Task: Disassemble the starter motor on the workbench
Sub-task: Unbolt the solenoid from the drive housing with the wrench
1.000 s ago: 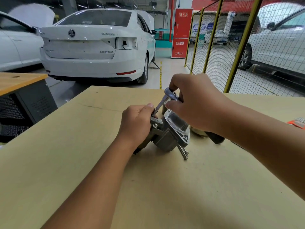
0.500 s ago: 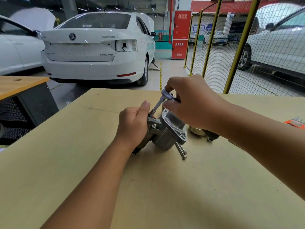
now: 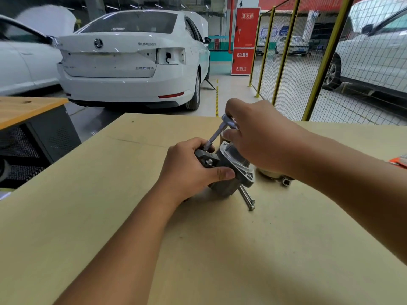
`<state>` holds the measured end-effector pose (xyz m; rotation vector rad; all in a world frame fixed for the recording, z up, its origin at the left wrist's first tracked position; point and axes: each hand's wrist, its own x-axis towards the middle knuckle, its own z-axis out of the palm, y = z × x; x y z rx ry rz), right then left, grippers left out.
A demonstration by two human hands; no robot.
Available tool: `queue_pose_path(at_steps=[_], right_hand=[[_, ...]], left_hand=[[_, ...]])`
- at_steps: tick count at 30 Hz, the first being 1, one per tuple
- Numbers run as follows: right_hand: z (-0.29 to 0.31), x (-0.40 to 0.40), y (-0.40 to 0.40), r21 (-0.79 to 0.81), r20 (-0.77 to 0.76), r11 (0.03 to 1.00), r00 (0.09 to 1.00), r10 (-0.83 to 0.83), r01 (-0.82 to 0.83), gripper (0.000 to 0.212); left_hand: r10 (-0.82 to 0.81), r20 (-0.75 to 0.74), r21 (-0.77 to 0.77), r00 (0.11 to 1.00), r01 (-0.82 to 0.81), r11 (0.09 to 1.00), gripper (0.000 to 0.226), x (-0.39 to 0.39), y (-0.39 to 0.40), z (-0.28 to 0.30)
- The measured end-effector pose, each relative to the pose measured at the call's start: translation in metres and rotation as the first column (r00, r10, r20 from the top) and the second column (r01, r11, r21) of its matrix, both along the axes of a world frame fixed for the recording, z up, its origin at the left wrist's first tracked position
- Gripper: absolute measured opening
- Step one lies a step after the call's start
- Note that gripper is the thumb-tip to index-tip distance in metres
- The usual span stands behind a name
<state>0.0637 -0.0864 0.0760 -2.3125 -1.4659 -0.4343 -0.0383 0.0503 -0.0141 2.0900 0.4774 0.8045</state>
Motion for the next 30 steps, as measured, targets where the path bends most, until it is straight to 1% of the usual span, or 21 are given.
queue_pose_path(at_steps=[3,5,7,9,11,14,17,18,19,21,22,24,25,30], right_hand=[[0.001,0.003,-0.002,-0.015,0.069,1.0,0.997,0.025,-0.024,0.026],[-0.001,0.006,-0.003,-0.014,0.122,0.998,0.991,0.062,-0.06,0.022],[-0.007,0.01,-0.007,0.007,0.112,0.995,0.989,0.099,-0.1,0.029],[-0.016,0.012,-0.012,0.034,0.13,0.985,0.978,0.163,-0.169,0.034],[-0.021,0.011,-0.015,0.062,0.135,0.978,0.973,0.19,-0.199,0.033],[-0.023,0.01,-0.016,0.127,0.048,0.974,0.982,0.181,-0.185,0.03],[-0.015,0.013,-0.017,0.136,-0.155,0.984,0.979,0.132,-0.111,0.032],[-0.012,0.014,-0.017,0.138,-0.22,0.987,0.968,0.116,-0.087,0.031],[-0.009,0.015,-0.018,0.144,-0.259,0.987,0.96,0.11,-0.074,0.03],[-0.005,0.015,-0.019,0.161,-0.277,0.985,0.955,0.108,-0.065,0.028],[-0.003,0.015,-0.019,0.167,-0.279,0.984,0.954,0.11,-0.065,0.027],[-0.004,0.013,-0.019,0.174,-0.281,0.983,0.954,0.109,-0.061,0.026],[-0.004,0.012,-0.018,0.177,-0.281,0.983,0.954,0.106,-0.057,0.025],[-0.006,0.011,-0.018,0.223,-0.299,0.973,0.947,0.12,-0.053,0.015]], left_hand=[[-0.012,0.012,-0.023,1.0,0.013,1.0,0.066,0.001,0.001,0.0],[-0.028,0.006,-0.031,1.0,0.029,0.999,0.061,0.0,0.002,0.001],[-0.06,0.003,-0.081,0.998,0.06,0.995,0.059,-0.001,0.004,0.003],[-0.094,0.018,-0.139,0.995,0.096,0.986,0.063,-0.003,0.004,0.004],[-0.103,0.023,-0.134,0.994,0.105,0.985,0.061,-0.005,0.004,0.004],[-0.125,0.024,-0.129,0.992,0.127,0.983,0.059,-0.006,0.004,0.004],[-0.151,-0.004,-0.077,0.989,0.15,0.986,0.063,-0.009,0.005,0.006],[-0.152,-0.002,-0.056,0.988,0.151,0.987,0.06,-0.01,0.004,0.007],[-0.152,0.012,-0.067,0.988,0.153,0.986,0.055,-0.009,0.003,0.008],[-0.133,0.061,-0.152,0.989,0.141,0.978,0.041,-0.008,0.001,0.01],[-0.108,0.076,-0.155,0.991,0.119,0.981,0.035,-0.007,0.001,0.011],[-0.071,0.091,-0.099,0.993,0.08,0.992,0.033,-0.006,0.001,0.012],[-0.07,0.098,-0.1,0.993,0.08,0.992,0.034,-0.006,0.001,0.012],[-0.087,0.131,-0.185,0.988,0.11,0.977,0.03,-0.004,0.002,0.011]])
